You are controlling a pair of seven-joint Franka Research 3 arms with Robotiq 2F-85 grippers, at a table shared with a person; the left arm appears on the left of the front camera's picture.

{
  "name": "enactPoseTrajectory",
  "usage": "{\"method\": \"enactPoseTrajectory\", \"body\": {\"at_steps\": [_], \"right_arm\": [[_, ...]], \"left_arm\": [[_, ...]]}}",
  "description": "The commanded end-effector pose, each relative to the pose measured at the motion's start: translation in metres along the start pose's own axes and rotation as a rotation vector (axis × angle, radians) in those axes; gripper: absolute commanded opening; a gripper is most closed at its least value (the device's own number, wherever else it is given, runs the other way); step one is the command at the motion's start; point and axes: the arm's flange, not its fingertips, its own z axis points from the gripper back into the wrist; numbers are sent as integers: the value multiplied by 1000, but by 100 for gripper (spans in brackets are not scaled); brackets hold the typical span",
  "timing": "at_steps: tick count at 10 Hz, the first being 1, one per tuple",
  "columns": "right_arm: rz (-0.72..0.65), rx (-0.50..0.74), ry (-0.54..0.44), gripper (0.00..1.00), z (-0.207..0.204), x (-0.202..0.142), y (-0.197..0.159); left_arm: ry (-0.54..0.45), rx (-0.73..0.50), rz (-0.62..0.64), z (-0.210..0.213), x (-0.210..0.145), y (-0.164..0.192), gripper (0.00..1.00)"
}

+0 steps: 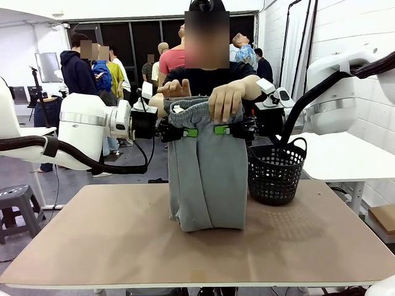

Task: Fold the training pants.
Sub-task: Release the ends of the Training pants and then grab the overlapped ends.

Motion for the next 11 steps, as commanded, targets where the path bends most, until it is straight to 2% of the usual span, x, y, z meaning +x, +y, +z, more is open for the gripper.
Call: {"method": "enactPoseTrajectory", "body": {"at_steps": [1, 11], "right_arm": [[4, 3, -4, 0, -1, 3, 1], [4, 3, -4, 0, -1, 3, 1]], "left_arm": [[-30, 9, -11, 1, 2, -3, 0], [-30, 9, -11, 1, 2, -3, 0]]}}
